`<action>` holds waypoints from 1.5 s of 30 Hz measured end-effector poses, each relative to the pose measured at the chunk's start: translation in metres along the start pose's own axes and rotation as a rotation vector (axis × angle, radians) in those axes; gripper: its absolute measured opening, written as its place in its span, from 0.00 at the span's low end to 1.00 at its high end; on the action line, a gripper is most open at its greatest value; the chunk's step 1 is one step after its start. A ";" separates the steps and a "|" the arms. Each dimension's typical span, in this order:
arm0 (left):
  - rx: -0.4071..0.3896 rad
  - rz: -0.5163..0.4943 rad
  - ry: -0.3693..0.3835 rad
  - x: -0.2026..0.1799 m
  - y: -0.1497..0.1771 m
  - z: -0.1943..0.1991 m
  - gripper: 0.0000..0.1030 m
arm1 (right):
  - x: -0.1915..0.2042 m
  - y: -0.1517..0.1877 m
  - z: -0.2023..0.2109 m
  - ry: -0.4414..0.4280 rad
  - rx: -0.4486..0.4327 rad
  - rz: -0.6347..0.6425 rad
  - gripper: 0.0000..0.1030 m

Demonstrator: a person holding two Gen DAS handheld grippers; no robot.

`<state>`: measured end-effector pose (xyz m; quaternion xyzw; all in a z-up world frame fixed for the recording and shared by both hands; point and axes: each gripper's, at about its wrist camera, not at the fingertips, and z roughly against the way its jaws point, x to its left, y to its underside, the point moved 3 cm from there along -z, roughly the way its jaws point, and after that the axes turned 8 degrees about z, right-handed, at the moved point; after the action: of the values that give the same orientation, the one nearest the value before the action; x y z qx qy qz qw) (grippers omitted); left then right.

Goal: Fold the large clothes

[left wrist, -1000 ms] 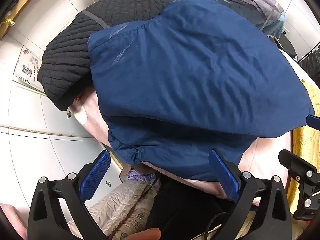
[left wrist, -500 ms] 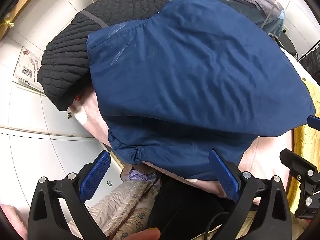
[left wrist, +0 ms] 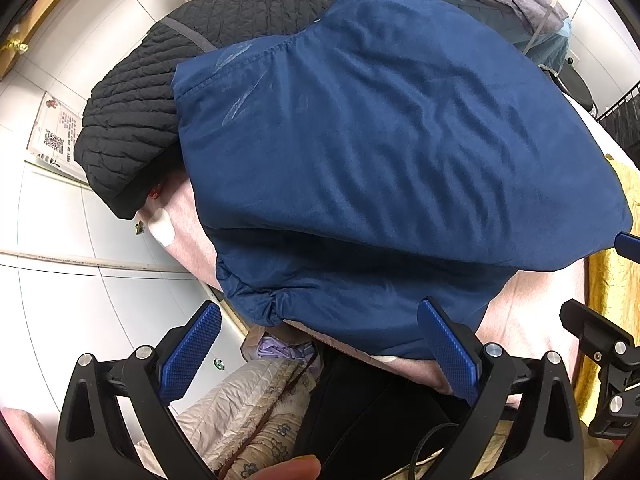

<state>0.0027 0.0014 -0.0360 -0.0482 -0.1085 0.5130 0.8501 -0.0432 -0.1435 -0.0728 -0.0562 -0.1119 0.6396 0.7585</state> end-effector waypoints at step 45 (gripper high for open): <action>0.026 -0.010 -0.010 -0.004 0.004 -0.005 0.94 | -0.001 0.003 -0.001 -0.002 0.006 -0.007 0.92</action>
<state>-0.0015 0.0001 -0.0426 -0.0341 -0.1061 0.5105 0.8526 -0.0455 -0.1439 -0.0749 -0.0530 -0.1108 0.6372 0.7609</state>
